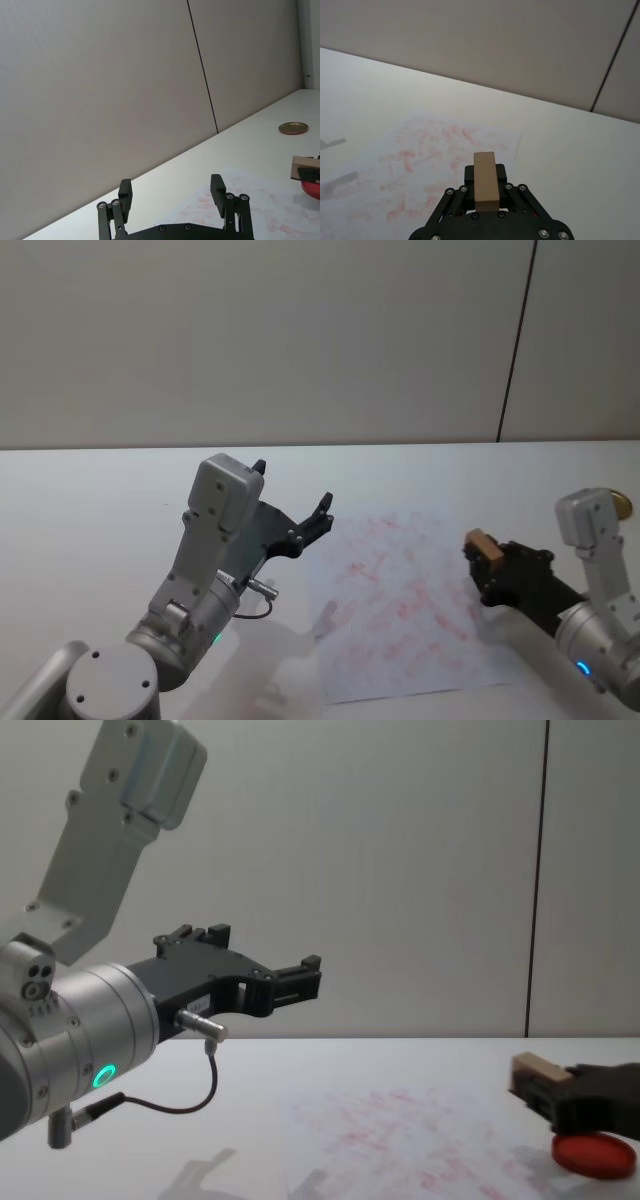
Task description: Use the one hand to pick up the stamp and affix it onto the A4 paper.
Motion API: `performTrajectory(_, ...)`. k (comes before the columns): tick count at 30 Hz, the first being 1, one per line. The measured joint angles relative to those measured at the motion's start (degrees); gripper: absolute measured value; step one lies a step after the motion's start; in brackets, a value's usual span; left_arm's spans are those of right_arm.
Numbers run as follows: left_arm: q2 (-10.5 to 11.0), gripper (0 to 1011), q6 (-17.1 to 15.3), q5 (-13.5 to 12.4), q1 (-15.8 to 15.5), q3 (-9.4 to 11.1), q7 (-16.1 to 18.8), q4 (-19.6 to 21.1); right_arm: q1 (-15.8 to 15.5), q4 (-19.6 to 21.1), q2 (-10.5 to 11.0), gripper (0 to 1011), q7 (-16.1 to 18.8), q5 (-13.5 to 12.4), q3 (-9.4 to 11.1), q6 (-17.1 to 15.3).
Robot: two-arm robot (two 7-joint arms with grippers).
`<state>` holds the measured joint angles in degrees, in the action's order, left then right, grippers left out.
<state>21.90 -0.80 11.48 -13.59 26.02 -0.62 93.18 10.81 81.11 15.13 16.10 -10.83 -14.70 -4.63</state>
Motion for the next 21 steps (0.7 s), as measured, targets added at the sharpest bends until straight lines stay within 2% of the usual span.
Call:
performTrajectory(12, 0.0, 993, 0.0, 0.0, 0.0, 0.0, 0.0, 0.0, -0.84, 2.34, -1.31, 220, 4.01, -0.81, -2.32, -1.47)
performTrajectory(21, 0.0, 993, 0.0, 0.0, 0.0, 0.0, 0.0, 0.0, -2.1, 2.99, -1.52, 220, 5.39, -0.8, -3.57, -2.27)
